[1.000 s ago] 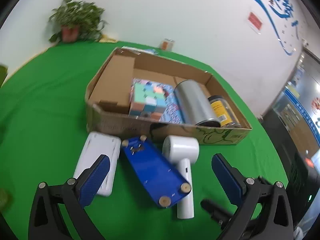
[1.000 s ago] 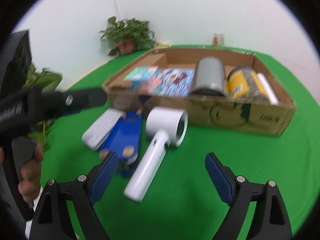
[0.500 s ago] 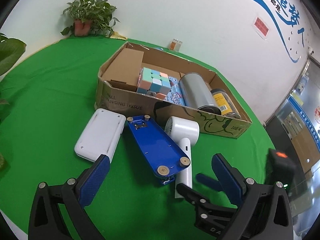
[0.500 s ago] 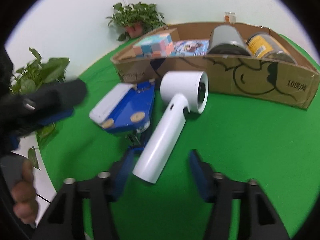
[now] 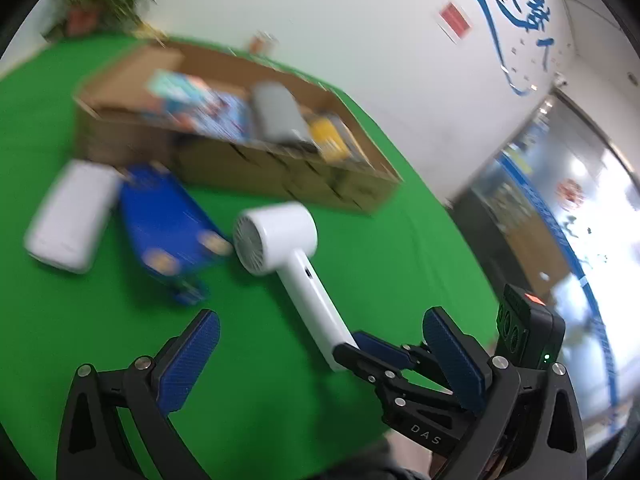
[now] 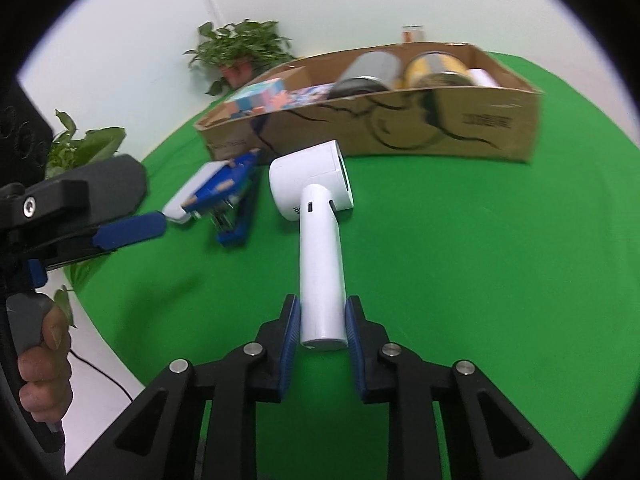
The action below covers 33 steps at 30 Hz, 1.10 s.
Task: Organize rigid objects
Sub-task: 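Grasp the white hair dryer handle with the right gripper while the left gripper grips it, then carry the hair dryer with both grippers and stand it beside the Rubik's cube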
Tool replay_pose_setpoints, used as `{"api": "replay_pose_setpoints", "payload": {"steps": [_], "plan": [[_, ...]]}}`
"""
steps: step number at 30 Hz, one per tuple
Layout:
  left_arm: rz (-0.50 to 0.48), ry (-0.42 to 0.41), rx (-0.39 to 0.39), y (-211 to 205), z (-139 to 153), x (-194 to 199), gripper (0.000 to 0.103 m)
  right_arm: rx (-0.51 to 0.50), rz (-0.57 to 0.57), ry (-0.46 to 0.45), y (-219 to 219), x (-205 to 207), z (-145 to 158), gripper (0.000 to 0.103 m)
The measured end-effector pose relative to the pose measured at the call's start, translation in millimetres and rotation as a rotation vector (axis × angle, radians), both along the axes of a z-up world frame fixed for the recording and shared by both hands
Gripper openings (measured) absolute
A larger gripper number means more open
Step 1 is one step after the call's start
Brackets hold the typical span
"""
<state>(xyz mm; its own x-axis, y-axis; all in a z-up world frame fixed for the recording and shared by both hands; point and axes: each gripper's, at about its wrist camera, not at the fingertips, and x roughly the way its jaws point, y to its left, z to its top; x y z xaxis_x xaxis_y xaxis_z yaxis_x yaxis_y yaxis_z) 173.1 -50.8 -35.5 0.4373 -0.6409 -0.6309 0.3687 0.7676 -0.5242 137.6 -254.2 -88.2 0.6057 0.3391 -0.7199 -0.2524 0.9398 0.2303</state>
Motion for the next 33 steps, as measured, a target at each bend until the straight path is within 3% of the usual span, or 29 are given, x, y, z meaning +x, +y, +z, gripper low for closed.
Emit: {"api": "replay_pose_setpoints", "payload": {"steps": [4, 7, 9, 12, 18, 29, 33], "plan": [[-0.09, 0.115, -0.048, -22.1, -22.0, 0.7, 0.101, -0.024, -0.075, 0.001, -18.9, -24.1, 1.0, 0.022], [-0.172, 0.189, -0.081, -42.3, -36.5, -2.6, 0.101, -0.043, -0.069, -0.017, -23.5, -41.5, 1.2, 0.022], [-0.192, 0.225, -0.084, -51.3, -44.6, -4.5, 0.094, -0.025, -0.039, -0.034, -21.8, -49.6, 2.6, 0.023], [-0.223, 0.305, -0.082, -64.4, -59.7, -8.0, 0.082, -0.05, 0.003, -0.135, -14.4, -63.7, 11.0, 0.031], [-0.228, 0.35, -0.126, -74.3, -66.9, -14.1, 0.064, -0.091, -0.041, -0.082, -14.2, -52.4, -1.3, 0.031], [-0.175, 0.372, -0.1, -79.3, -74.8, 3.3, 0.034, -0.096, -0.076, -0.043, -18.9, -33.5, -10.6, 0.024], [-0.172, 0.393, -0.12, -76.6, -79.5, 9.4, 0.033, -0.097, -0.078, -0.038, -19.7, -31.1, -10.6, 0.024]]}}
